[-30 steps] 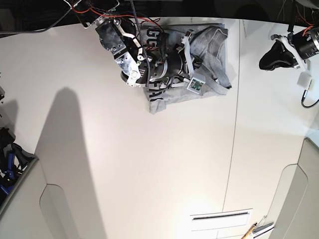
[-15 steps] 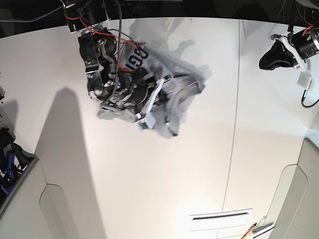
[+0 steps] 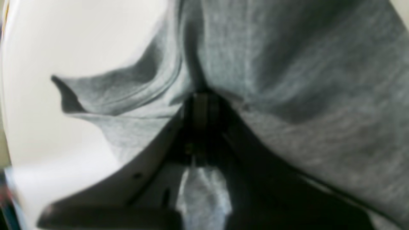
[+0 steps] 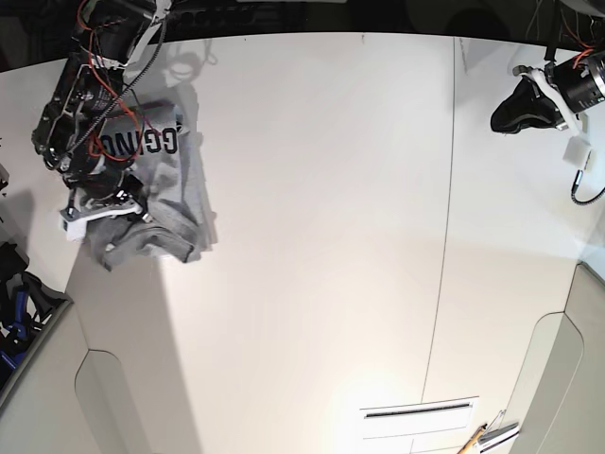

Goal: Fold the T-shirt properly
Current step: 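Carry the folded shirt with the right gripper to the table's edge and release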

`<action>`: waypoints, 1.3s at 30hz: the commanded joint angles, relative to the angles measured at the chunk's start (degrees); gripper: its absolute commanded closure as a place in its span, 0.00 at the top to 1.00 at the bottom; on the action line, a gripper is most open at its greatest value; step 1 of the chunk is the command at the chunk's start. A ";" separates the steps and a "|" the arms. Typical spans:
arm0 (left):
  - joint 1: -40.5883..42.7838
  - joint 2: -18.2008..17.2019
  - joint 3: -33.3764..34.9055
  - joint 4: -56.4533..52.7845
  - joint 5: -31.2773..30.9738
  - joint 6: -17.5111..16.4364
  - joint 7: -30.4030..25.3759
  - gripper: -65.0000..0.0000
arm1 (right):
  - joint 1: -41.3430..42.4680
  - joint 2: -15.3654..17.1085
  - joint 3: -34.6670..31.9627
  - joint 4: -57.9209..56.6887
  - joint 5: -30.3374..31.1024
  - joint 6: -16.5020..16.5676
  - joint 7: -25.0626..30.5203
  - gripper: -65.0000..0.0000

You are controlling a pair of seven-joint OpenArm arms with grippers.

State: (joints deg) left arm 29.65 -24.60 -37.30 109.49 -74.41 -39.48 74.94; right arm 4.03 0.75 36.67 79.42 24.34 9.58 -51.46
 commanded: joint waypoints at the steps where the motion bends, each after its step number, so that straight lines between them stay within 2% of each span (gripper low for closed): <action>1: 0.04 -0.79 -0.44 0.90 -1.25 -0.52 -1.05 0.00 | -0.24 0.85 2.08 -0.02 -1.18 -1.49 -0.98 0.00; 6: 0.04 -0.79 -0.44 0.90 -1.25 -0.52 -1.05 0.00 | -0.24 3.08 7.67 -0.02 -0.74 -1.49 -0.81 0.00; 13: 0.04 -0.79 -0.44 0.90 -1.22 -0.52 -1.29 0.00 | 0.28 4.81 8.26 -0.02 -0.63 -1.36 -0.55 0.00; 18: 0.04 -0.79 -0.44 0.90 -1.20 -0.52 -1.42 0.00 | 0.55 4.98 7.39 -0.02 1.62 2.47 -0.63 0.00; 28: 0.04 -0.76 -0.44 0.90 -1.20 -0.52 -1.44 0.00 | 0.55 6.71 5.57 1.66 1.68 6.32 -1.75 0.00; 31: 0.04 -0.79 -0.44 0.90 -1.22 -0.52 -1.44 0.00 | 0.50 7.41 5.57 5.33 2.45 6.38 -3.37 0.00; 36: 0.04 -0.79 -0.44 0.90 -1.25 -0.52 -1.46 0.00 | 0.50 8.00 5.57 14.91 5.97 10.29 -5.25 0.00; 39: 0.04 -0.79 -0.44 0.90 -1.70 -0.52 -1.49 0.00 | 0.46 7.98 5.57 20.96 8.81 13.77 -6.99 0.00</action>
State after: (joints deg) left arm 29.65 -24.60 -37.30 109.49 -74.61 -39.48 74.52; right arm 3.73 7.92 42.24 99.44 32.10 22.94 -59.66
